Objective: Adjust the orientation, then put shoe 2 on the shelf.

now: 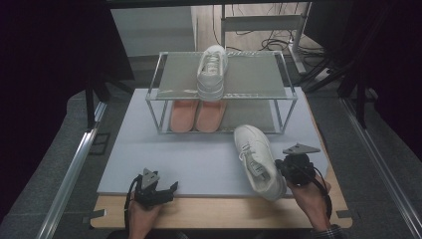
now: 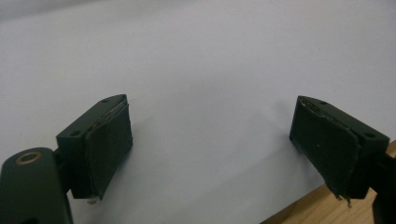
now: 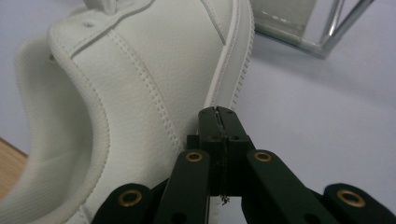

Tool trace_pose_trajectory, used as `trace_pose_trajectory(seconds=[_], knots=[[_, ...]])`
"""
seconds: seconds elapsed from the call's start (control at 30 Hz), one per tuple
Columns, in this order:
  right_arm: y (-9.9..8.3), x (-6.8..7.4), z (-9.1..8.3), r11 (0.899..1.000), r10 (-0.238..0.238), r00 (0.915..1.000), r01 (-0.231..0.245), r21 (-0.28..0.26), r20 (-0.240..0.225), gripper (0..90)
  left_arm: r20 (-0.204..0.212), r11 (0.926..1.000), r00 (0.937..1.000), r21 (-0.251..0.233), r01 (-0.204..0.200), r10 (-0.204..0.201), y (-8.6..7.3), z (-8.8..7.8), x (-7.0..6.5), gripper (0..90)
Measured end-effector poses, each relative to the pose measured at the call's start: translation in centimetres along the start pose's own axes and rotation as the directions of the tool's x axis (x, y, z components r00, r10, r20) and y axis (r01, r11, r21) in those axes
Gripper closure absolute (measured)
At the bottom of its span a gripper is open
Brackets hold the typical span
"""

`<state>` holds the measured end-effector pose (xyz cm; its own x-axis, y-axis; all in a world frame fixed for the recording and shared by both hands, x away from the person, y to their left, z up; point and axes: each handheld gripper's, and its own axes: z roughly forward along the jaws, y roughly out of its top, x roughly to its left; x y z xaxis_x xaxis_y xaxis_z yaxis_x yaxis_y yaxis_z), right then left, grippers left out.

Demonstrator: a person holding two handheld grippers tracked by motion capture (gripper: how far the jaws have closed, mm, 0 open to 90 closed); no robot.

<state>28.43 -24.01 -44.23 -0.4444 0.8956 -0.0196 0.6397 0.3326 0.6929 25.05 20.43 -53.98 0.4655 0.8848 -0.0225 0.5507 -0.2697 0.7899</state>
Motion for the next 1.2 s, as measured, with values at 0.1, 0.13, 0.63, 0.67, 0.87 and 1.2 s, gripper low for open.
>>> trace_pose_trajectory(seconds=[0.1,0.13,0.63,0.67,0.87,1.2], knots=[[-0.4,-0.7,0.4,1.000,0.023,0.9997,-0.023,0.015,0.001,89.8,0.000,1.0000,1.0000,0.000,0.000,0.000,0.0,0.0,0.0,12.7],[-0.6,-1.0,0.5,0.999,0.031,0.9995,-0.031,0.021,-0.003,89.8,0.000,1.0000,1.0000,0.000,0.000,0.000,0.0,0.0,0.0,12.7],[-1.9,-2.9,-0.9,0.996,0.091,0.9945,-0.092,-0.008,-0.052,74.0,0.000,1.0000,1.0000,0.000,0.000,0.000,0.0,0.0,0.0,12.6],[-1.9,-2.9,-1.1,0.996,0.092,0.9944,-0.092,-0.009,-0.053,72.8,0.000,1.0000,1.0000,0.000,0.000,0.000,0.0,0.0,0.0,12.6],[-1.9,-3.0,-2.2,0.994,0.104,0.9914,-0.107,-0.030,-0.079,65.5,0.000,1.0000,1.0000,0.000,0.000,0.000,0.0,0.0,0.0,12.6],[-1.8,-2.8,-3.2,0.993,0.107,0.9824,-0.113,-0.032,-0.153,62.6,0.000,1.0000,1.0000,0.000,0.000,0.000,0.0,0.0,0.0,12.6]])
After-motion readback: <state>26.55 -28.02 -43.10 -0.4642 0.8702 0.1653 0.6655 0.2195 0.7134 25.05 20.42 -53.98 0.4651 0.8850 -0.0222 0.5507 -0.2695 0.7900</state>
